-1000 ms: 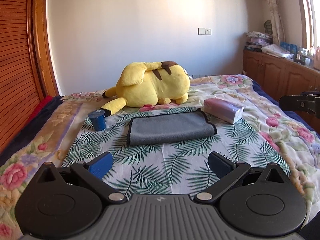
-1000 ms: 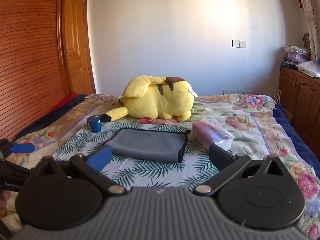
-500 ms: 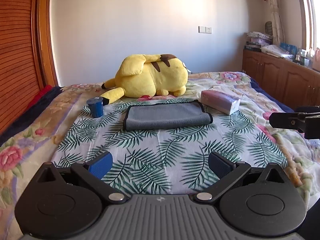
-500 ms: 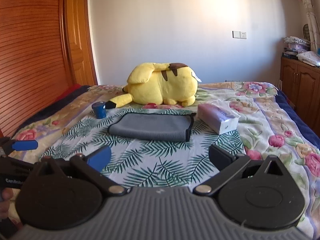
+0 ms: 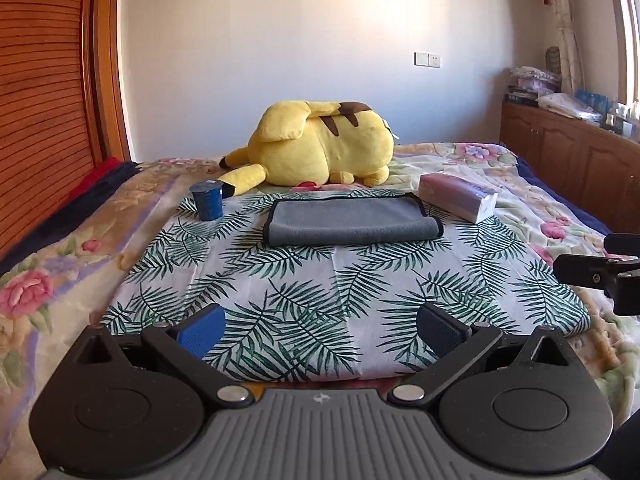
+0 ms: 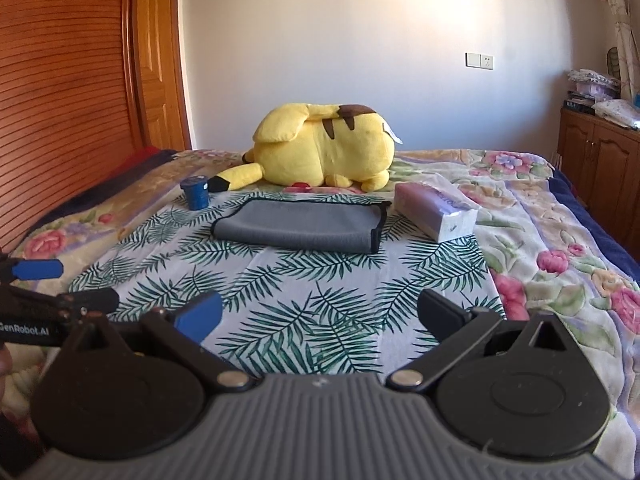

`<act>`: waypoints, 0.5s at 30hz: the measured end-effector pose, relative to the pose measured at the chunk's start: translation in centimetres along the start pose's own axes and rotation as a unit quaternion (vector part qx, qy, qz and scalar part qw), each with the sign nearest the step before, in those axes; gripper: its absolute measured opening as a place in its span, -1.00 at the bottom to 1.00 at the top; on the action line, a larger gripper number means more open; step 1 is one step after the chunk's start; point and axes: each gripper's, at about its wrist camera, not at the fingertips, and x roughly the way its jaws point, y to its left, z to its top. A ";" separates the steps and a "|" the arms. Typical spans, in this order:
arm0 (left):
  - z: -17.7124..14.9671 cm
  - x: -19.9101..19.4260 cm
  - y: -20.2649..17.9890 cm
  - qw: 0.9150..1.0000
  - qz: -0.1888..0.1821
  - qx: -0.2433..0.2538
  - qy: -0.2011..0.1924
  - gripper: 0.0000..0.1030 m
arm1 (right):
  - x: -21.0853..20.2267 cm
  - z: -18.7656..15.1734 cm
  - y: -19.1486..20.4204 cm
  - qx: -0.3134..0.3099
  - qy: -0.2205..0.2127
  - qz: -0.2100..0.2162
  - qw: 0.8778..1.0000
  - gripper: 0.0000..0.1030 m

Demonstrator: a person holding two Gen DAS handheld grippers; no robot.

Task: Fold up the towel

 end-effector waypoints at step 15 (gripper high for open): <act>0.2 -1.8 0.6 0.998 0.016 0.009 -0.059 1.00 | -1.1 -0.2 0.1 -0.011 -0.048 -0.018 0.999 1.00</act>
